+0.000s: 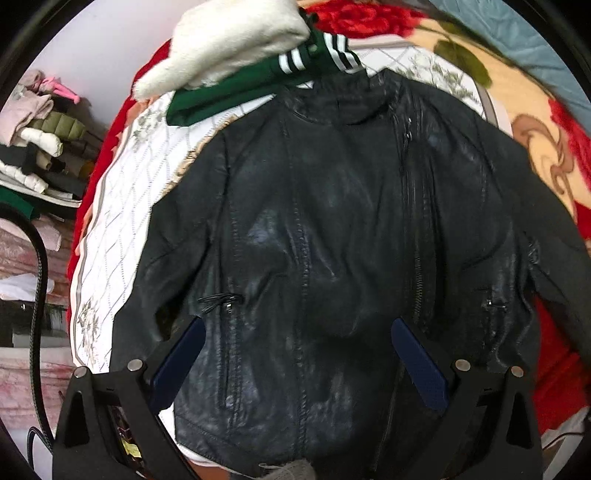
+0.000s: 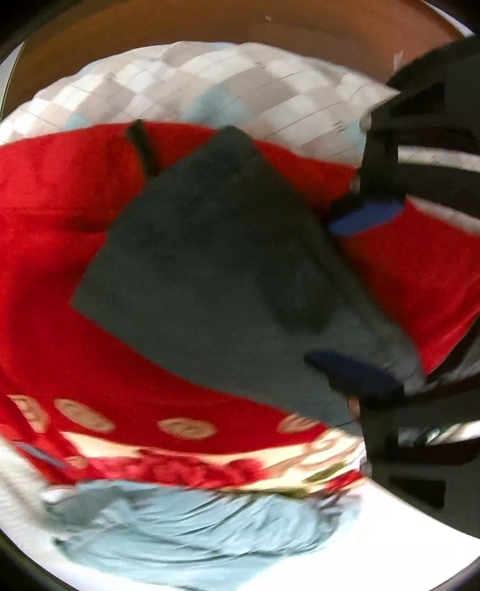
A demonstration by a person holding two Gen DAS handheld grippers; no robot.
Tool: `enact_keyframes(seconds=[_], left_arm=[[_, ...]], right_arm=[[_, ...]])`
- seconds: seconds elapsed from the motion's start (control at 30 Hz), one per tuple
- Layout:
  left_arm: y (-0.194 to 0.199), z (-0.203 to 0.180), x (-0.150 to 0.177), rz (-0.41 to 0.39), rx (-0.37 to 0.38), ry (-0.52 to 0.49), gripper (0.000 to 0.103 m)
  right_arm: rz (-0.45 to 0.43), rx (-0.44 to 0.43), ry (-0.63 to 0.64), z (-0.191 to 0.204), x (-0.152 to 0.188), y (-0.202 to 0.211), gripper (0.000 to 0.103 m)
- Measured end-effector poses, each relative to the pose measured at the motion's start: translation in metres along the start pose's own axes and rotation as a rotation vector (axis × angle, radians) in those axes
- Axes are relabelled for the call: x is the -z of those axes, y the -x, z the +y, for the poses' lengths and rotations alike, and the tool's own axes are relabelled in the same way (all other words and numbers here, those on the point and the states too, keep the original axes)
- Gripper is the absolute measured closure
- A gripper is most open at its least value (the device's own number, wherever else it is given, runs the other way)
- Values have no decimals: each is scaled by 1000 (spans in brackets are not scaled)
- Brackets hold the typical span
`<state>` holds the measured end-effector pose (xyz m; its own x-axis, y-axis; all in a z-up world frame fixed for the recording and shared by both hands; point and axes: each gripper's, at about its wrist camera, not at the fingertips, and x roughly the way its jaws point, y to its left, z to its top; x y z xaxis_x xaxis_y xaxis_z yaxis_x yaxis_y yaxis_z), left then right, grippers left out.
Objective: Fold large clothes
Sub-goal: 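Grasp one jacket sleeve cuff with the right tool while the left tool approaches the jacket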
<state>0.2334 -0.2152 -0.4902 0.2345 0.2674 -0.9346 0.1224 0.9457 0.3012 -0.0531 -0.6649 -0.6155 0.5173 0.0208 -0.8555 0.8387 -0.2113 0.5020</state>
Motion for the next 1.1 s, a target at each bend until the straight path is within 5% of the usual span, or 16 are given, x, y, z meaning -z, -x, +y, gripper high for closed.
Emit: enact_keyframes(seconds=[0.13, 0.33, 0.37, 0.4, 0.5, 0.7, 0.9, 1.1], left_arm=[[-12, -12, -5, -6, 5, -13, 0], [-29, -18, -15, 2, 27, 4, 0], [-30, -17, -15, 1, 30, 8, 0], [-32, -16, -17, 1, 31, 12, 0], [-38, -8, -20, 5, 32, 30, 0], [-44, 23, -20, 11, 36, 67, 0], [-50, 67, -11, 41, 52, 128, 0], [-55, 120, 1, 67, 49, 213, 0]], right_arm=[[-58, -34, 14, 13, 0, 4, 71], [-47, -66, 31, 21, -10, -32, 45], [-65, -68, 39, 26, -9, -31, 50], [-89, -66, 50, 31, -7, -29, 69], [-132, -53, 94, 41, -4, -18, 95], [-213, -66, 252, 92, 24, 30, 96], [-217, -91, 552, 188, 105, 64, 97], [-113, -128, 907, 281, 247, 47, 97]])
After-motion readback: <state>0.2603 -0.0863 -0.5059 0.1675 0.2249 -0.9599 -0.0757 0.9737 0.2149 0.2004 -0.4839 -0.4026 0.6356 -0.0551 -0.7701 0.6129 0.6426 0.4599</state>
